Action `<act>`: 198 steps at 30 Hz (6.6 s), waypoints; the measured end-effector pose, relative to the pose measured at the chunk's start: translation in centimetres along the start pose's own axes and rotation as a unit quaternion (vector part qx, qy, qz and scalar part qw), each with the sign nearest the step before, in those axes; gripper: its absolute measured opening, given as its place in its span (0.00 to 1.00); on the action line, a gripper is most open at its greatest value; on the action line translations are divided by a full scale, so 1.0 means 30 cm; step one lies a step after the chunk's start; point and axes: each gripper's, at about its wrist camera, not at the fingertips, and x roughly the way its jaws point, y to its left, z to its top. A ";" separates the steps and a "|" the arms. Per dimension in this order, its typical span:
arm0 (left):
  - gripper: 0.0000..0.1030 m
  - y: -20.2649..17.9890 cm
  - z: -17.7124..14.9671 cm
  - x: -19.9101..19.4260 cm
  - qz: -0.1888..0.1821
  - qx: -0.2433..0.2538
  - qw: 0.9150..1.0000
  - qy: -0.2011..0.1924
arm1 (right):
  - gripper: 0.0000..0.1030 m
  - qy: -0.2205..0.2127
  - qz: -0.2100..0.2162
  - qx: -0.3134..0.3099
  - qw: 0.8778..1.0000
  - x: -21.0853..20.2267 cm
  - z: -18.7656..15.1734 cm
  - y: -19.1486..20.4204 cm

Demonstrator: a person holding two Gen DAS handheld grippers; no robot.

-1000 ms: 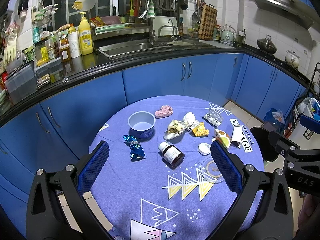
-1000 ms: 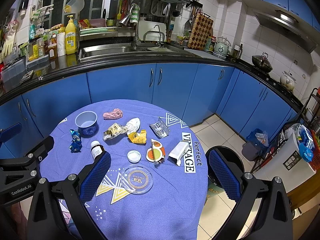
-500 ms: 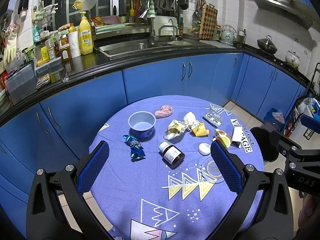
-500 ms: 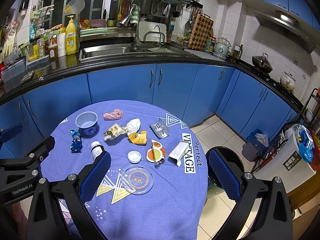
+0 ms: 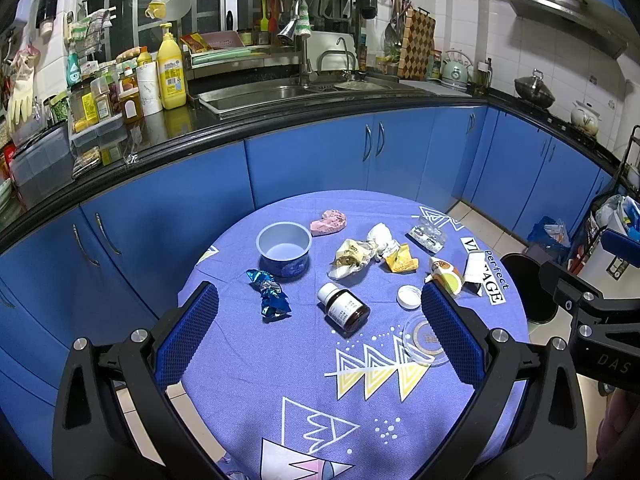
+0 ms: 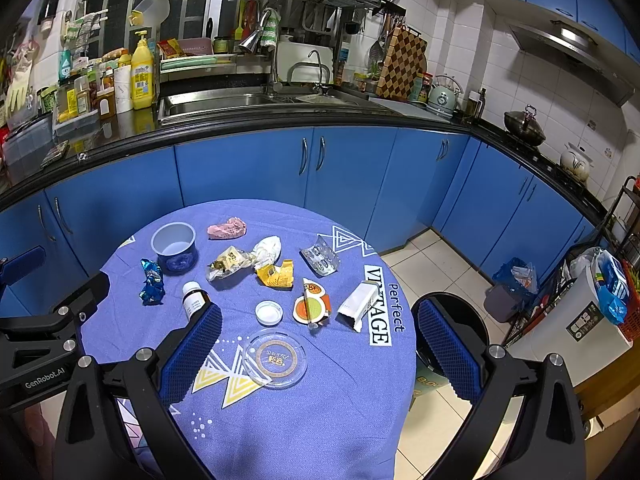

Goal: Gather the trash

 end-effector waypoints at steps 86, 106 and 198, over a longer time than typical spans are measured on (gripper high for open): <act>0.60 0.005 -0.169 0.738 -0.071 0.039 0.975 0.205 | 0.83 0.140 0.102 -0.065 0.983 0.699 -0.294 0.081; 0.60 -0.140 -0.086 0.612 -0.092 0.069 0.980 0.164 | 0.83 0.082 0.078 -0.033 0.993 0.576 -0.214 -0.066; 0.60 -1.250 0.191 0.677 -0.182 0.247 0.947 0.095 | 0.91 0.048 -0.173 0.144 0.973 0.659 -0.231 -1.152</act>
